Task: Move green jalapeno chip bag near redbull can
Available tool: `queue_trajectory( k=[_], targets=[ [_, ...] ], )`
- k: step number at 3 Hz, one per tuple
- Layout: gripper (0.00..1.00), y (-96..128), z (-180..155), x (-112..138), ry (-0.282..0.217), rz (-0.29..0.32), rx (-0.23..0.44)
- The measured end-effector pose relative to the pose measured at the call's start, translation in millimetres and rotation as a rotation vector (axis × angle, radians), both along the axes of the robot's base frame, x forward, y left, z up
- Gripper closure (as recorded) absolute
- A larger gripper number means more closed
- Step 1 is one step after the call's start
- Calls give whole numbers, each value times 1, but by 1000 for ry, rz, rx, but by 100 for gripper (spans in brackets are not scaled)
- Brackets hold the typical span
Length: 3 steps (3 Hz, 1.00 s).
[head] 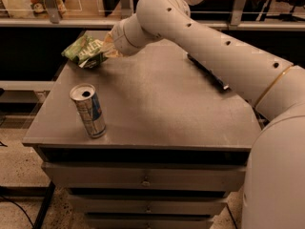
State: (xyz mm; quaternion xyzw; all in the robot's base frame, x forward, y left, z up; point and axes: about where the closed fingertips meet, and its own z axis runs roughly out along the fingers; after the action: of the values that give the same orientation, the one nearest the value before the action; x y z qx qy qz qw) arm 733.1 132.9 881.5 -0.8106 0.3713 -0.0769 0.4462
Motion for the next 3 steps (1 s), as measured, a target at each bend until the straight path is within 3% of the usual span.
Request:
queue_trajectory(
  k=[3],
  targets=[
    [100, -22, -4, -41, -25, 35, -3]
  ],
)
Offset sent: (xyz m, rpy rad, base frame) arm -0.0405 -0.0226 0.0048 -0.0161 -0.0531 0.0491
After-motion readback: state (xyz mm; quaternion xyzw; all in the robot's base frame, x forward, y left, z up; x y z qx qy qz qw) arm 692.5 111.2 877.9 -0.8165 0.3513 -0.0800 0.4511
